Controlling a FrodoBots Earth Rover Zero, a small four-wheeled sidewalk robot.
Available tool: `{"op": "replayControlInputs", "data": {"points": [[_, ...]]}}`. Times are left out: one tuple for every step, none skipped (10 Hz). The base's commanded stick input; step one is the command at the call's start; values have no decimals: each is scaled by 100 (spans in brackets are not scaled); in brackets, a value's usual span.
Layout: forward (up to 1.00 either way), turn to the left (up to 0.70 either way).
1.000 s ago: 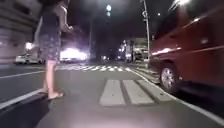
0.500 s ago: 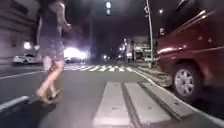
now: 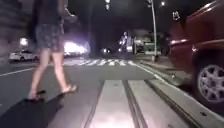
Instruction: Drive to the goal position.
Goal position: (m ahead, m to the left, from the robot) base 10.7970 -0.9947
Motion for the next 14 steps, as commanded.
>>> {"op": "replayControlInputs", "data": {"points": [[100, 0], [100, -2], [100, -21], [100, -35], [100, -40], [100, -40], [100, -20], [100, 0], [100, 0], [100, 0], [100, 0], [100, 0], [100, 0], [100, 0]]}}
